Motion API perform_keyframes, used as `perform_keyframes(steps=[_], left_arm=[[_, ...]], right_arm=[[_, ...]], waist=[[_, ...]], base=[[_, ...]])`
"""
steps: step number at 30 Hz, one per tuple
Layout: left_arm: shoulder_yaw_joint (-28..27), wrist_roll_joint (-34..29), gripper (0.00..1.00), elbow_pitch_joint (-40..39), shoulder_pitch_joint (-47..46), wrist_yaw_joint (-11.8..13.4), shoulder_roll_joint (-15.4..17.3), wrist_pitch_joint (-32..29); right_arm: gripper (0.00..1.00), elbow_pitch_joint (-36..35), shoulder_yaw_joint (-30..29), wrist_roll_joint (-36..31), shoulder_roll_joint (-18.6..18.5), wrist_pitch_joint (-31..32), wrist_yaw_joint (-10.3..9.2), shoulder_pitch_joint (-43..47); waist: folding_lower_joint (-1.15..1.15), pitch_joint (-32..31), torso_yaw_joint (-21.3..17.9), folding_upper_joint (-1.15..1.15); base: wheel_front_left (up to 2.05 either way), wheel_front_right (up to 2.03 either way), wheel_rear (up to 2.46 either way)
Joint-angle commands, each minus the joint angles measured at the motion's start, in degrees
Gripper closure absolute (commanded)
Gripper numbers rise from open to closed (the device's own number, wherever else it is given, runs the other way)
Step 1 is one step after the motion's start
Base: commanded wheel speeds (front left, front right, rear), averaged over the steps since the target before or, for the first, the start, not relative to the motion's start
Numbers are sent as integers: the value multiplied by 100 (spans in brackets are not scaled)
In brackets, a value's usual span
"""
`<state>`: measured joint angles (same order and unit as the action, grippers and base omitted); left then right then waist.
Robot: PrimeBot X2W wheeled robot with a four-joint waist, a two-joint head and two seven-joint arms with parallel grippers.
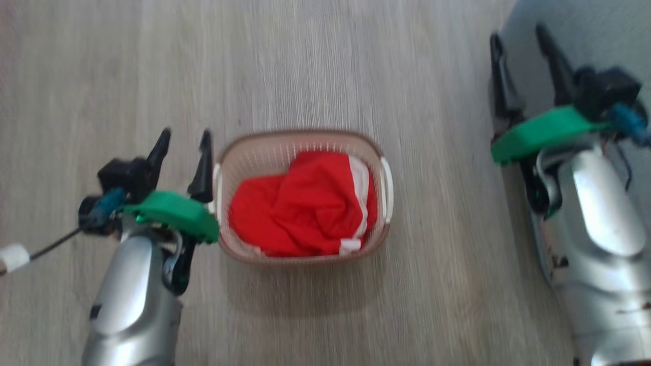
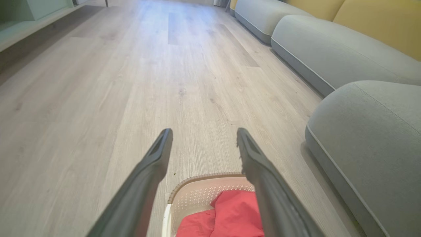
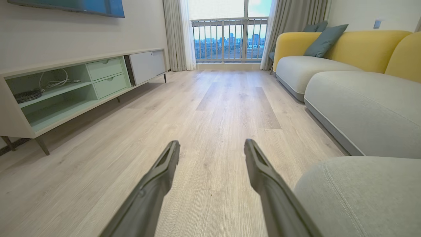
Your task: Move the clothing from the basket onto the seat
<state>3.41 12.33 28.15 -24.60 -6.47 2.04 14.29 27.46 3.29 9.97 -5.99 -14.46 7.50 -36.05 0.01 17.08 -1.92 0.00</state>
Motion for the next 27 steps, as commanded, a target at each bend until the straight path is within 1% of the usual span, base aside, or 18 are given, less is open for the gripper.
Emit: perform_keyframes(steps=[1,7,8,14,18,21,27], left_arm=[[24,55,0,-180,-285,-42,84,71],[665,142,0,-49,-759,-76,84,71],[665,142,0,-49,-759,-76,84,71],[1213,73,0,435,-1289,-93,84,71],[1587,-247,0,937,-1743,-98,84,71],[1730,-511,0,1404,-2105,-99,101,71],[2064,-1041,0,2479,-2778,47,173,71]], right_arm=[[0,-306,58,-74,66,-54,-1,-272],[0,-599,83,-230,110,-54,-1,-757],[0,-599,83,-230,110,-54,-1,-757],[0,-750,136,-330,162,-54,-1,-1133],[0,-805,188,-367,206,-54,-1,-1290],[0,-783,204,-388,238,-54,-1,-1374],[0,-793,255,-367,286,-54,-1,-1420]], waist=[[-1,724,-52,0],[-1,1683,-137,0],[-1,1683,-137,0],[-1,2382,-262,0],[-1,2752,-387,0],[-1,2976,-526,0],[-1,3270,-784,0]], base=[[0,0,0],[0,0,0],[0,0,0],[0,0,0],[0,0,0],[0,0,0],[0,0,0]])
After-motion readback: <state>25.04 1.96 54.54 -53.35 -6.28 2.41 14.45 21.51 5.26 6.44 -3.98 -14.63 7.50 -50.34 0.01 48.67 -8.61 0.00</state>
